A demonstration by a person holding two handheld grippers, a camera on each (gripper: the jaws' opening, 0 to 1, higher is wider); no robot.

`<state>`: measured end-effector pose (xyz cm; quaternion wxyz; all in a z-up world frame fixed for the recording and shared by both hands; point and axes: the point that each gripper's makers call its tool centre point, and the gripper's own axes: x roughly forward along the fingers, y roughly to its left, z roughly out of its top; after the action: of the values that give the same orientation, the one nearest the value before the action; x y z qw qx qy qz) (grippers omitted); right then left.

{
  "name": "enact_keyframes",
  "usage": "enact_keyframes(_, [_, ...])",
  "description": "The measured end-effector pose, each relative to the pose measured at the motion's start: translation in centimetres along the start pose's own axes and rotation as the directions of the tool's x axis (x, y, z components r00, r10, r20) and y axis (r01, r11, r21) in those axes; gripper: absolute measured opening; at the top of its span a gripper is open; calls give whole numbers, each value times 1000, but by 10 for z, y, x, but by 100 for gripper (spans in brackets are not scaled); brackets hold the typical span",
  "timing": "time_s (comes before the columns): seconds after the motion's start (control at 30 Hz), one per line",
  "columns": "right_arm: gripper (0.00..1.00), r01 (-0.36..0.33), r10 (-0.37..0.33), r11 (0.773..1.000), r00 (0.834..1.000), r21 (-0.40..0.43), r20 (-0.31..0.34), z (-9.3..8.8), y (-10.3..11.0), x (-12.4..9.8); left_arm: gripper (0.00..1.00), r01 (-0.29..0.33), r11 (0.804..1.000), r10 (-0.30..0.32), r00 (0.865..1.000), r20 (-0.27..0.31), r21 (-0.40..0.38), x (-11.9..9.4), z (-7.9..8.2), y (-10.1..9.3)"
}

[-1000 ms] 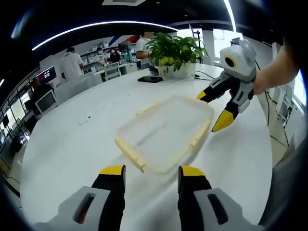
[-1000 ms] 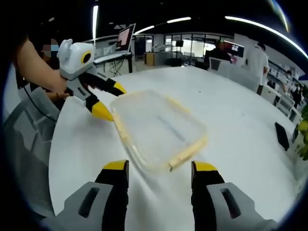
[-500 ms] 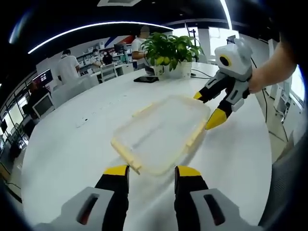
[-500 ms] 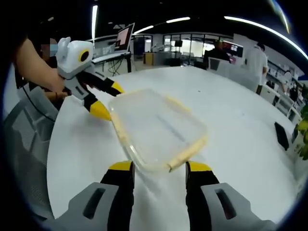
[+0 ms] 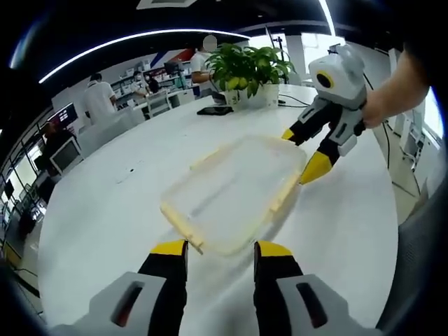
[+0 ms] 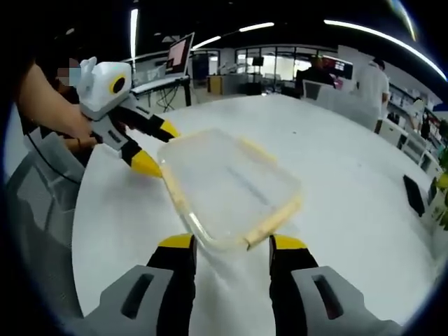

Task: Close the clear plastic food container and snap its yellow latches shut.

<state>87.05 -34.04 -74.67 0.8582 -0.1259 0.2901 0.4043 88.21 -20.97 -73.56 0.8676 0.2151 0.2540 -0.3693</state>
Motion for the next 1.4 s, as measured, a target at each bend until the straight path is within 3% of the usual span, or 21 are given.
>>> enact_keyframes(0.67, [36,-35,35,999,999,-13,-16,22,37,39,32,-79,996,79,997,-10,-41,-31,-33,35])
enact_keyframes(1.4, [35,-38,38,999,999,-22,-29,37,54,59,31,-118,990,119,993,3,-71,-49,-48,51])
